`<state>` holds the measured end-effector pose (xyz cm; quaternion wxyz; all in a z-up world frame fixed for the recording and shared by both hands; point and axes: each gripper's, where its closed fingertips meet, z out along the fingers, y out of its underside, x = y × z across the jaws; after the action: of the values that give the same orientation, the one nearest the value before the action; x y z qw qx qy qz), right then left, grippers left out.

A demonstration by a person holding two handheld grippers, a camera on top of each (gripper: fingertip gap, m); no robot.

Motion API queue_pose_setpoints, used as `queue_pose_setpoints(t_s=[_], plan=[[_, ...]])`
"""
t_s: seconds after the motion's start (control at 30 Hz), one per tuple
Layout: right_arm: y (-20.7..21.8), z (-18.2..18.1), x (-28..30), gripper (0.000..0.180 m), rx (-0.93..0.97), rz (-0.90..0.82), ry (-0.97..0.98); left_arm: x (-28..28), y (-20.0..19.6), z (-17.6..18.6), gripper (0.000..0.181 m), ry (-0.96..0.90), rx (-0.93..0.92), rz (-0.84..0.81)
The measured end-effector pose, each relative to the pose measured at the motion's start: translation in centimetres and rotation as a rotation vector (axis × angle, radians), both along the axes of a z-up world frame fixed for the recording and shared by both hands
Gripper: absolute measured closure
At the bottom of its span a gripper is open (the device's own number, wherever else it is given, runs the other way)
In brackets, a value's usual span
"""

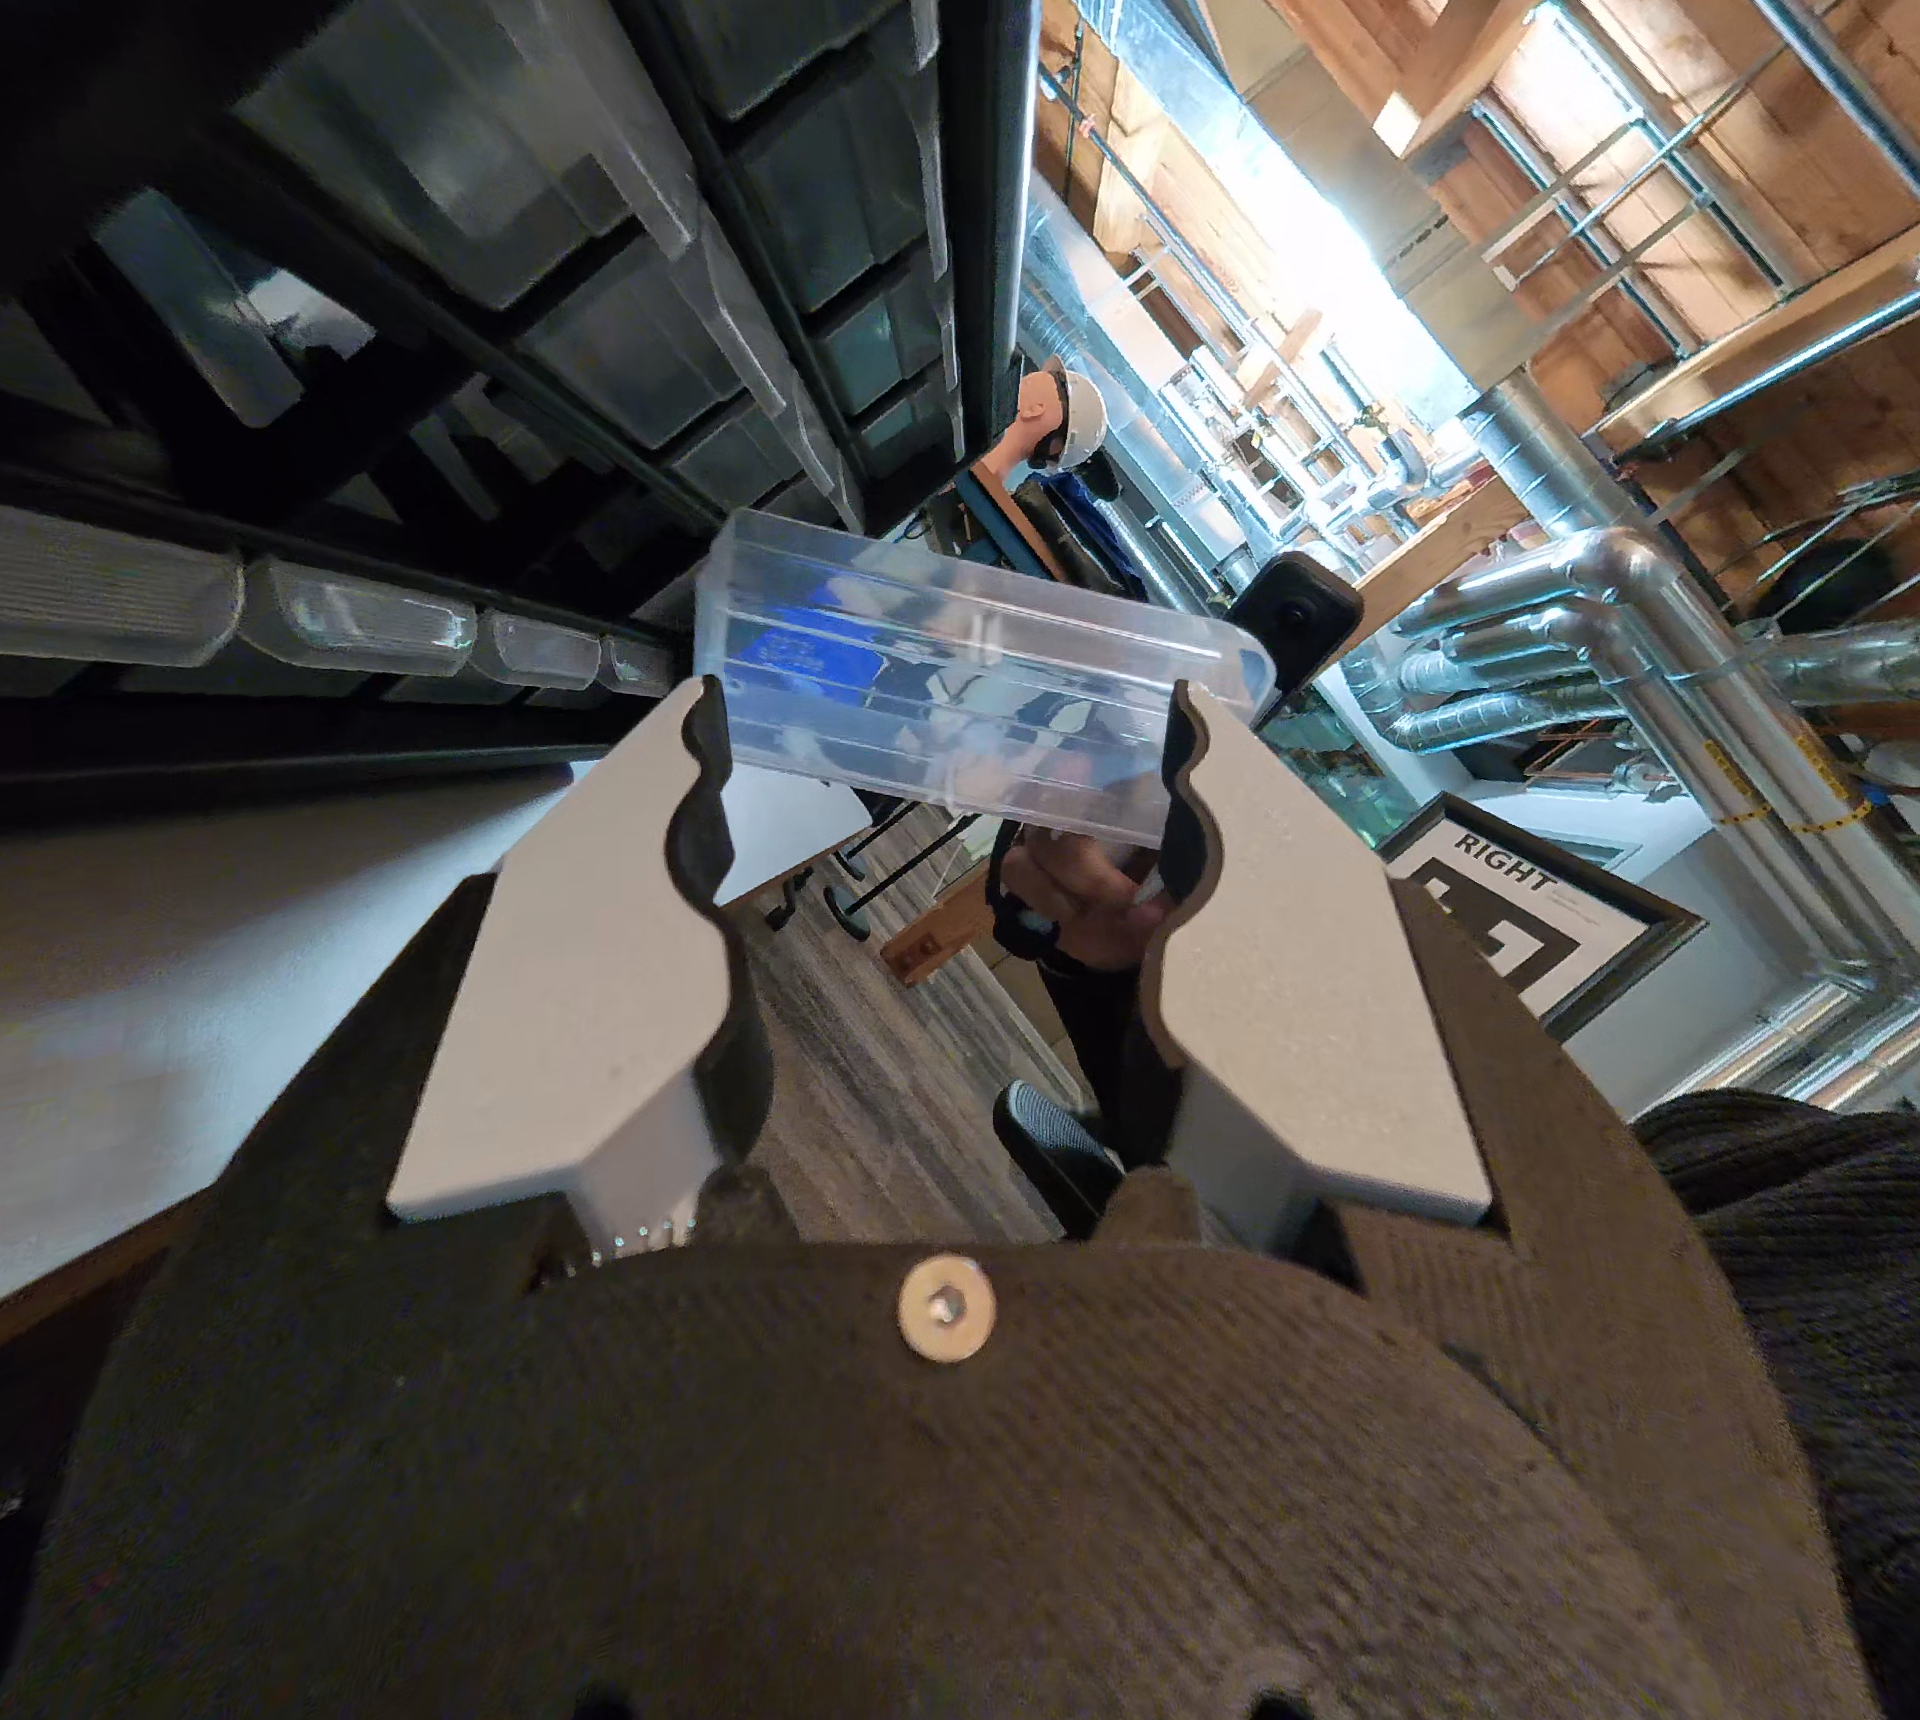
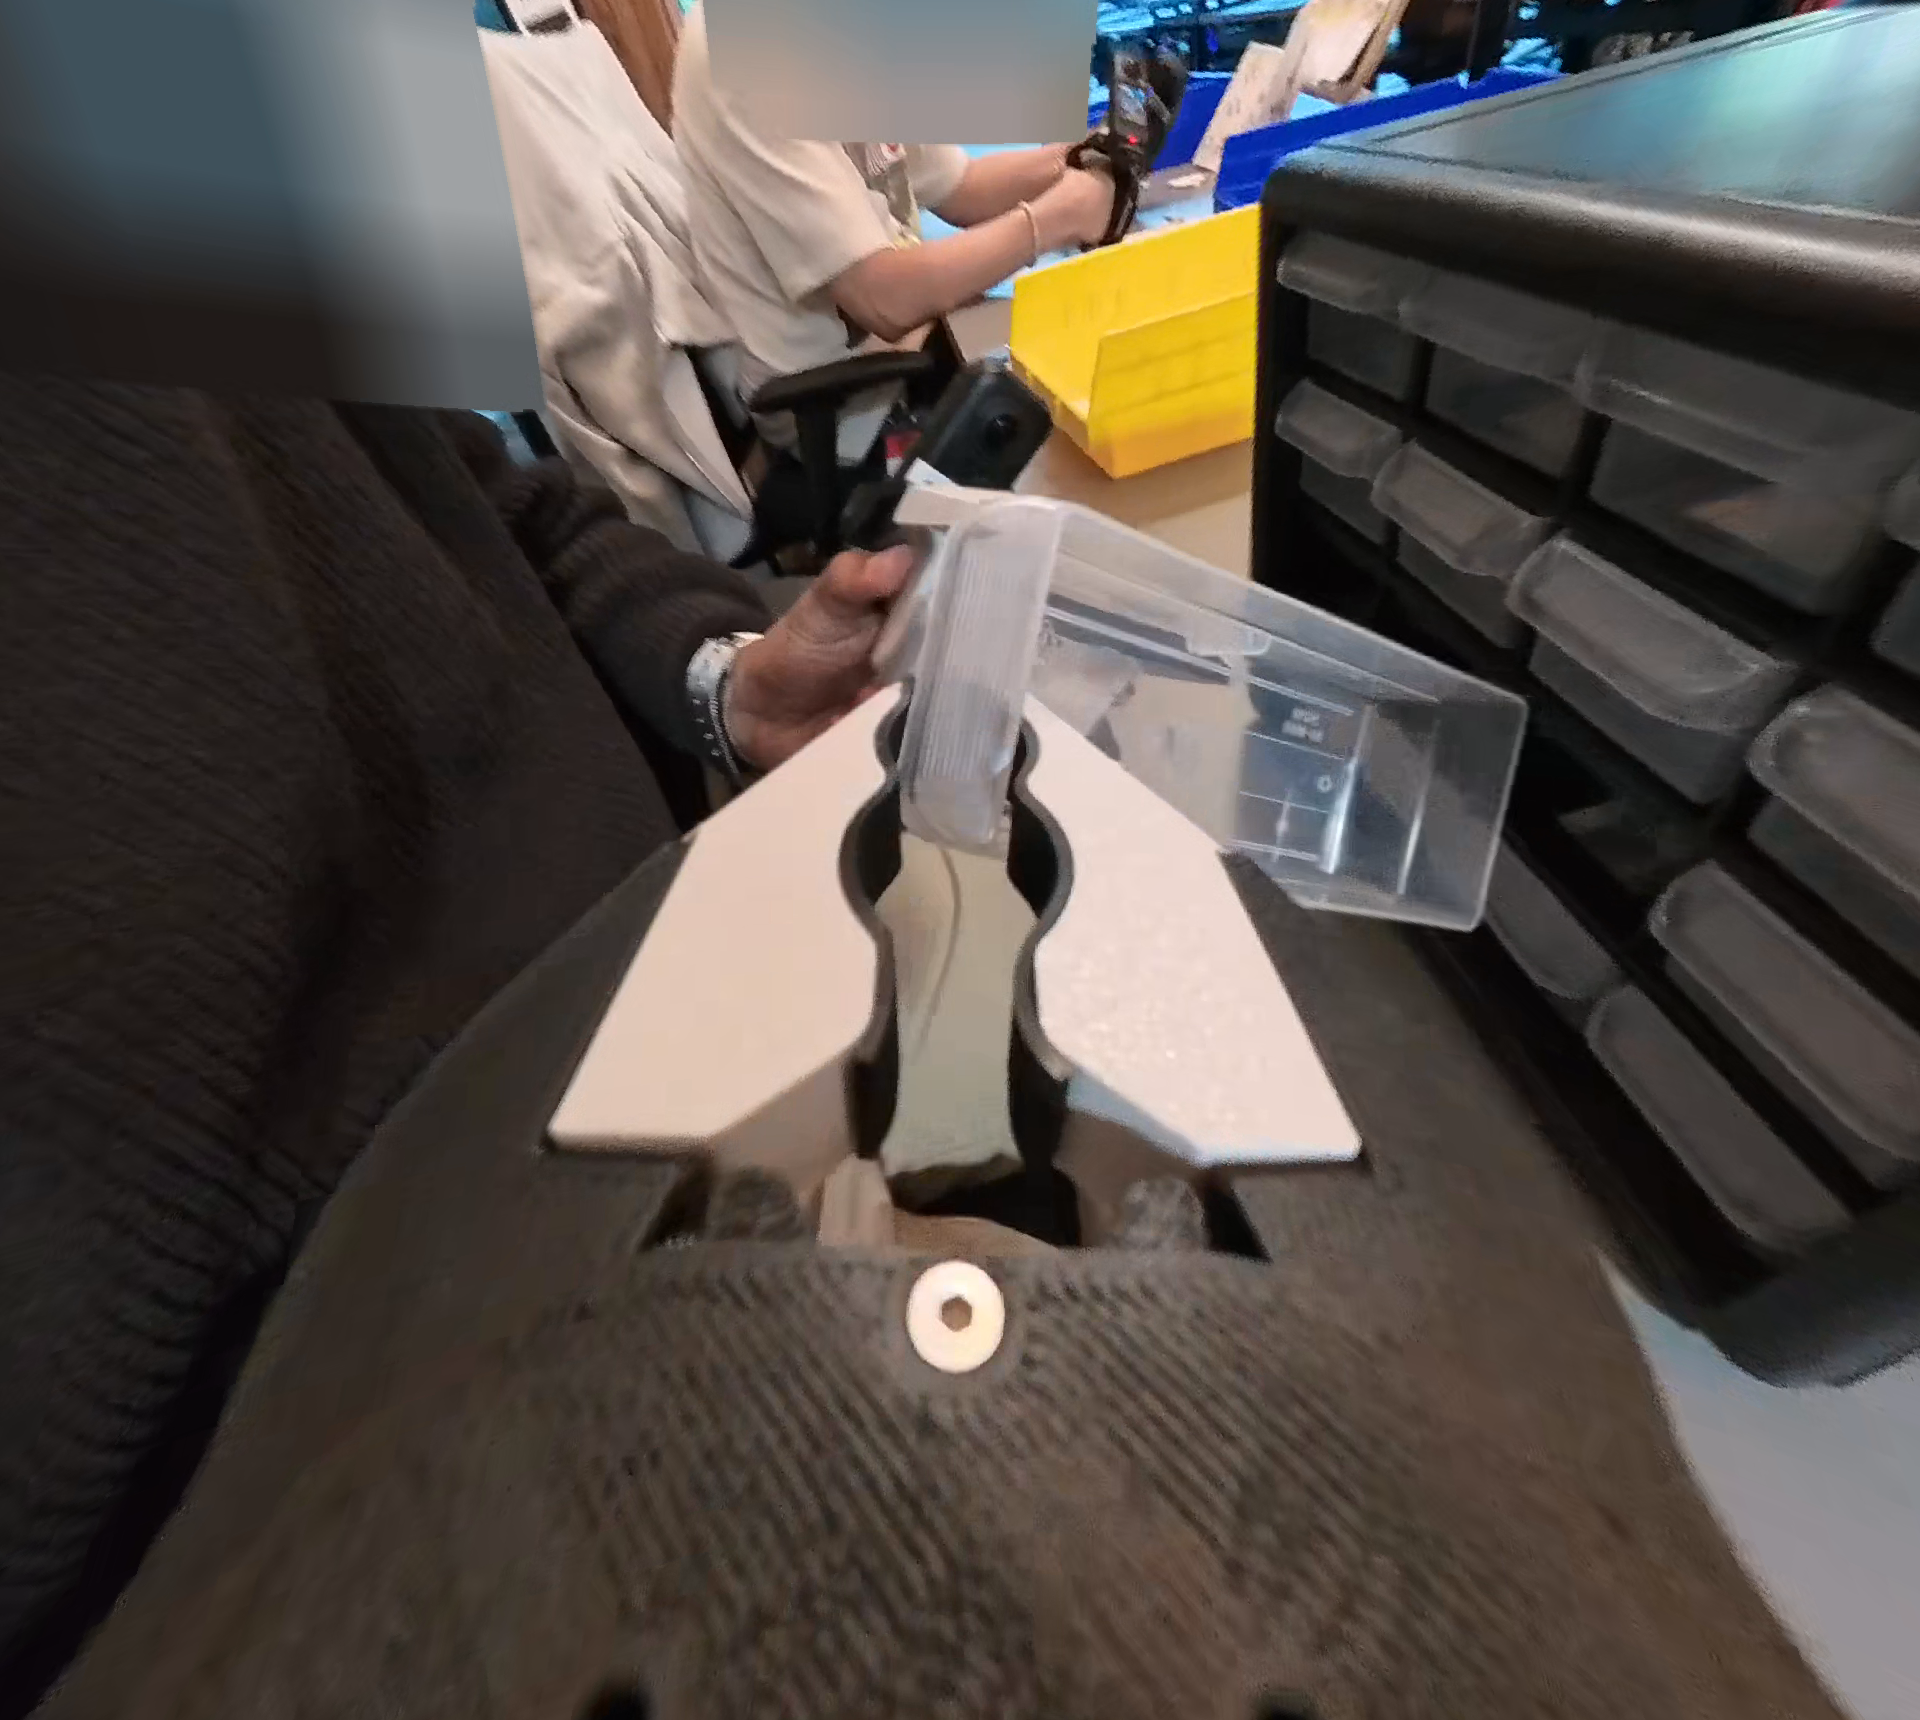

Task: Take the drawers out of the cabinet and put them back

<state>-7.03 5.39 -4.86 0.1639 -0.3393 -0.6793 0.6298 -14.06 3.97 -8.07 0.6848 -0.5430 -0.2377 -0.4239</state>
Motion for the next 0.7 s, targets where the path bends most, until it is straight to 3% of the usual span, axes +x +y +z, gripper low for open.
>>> queue_pose_setpoints(t_s=[0.2,0.33,0.43,0.53,0.6,0.7], plan=[[-0.3,4.3,4.7,0.166,-0.105,0.183,0.087,-0.2,0.0,-0.1,0.099,-0.017,-0.002,0.003],[2.7,9.7,6.9,0.166,-0.065,0.108,0.281,0.9,0.2,0.3,0.097,0.094,-0.013,0.003],[8.3,12.5,6.5,0.167,0.040,-0.156,0.402,2.4,0.4,0.6,0.096,0.240,-0.024,0.005],[17.3,12.8,5.1,0.167,0.177,-0.556,0.429,3.0,0.6,0.4,0.096,0.293,-0.036,0.002],[24.8,10.9,4.2,0.167,0.293,-0.858,0.361,3.0,0.7,0.2,0.096,0.273,-0.045,-0.004],[34.0,3.6,2.7,0.166,0.462,-1.122,0.049,2.8,0.9,-0.2,0.096,0.227,-0.057,-0.015]])
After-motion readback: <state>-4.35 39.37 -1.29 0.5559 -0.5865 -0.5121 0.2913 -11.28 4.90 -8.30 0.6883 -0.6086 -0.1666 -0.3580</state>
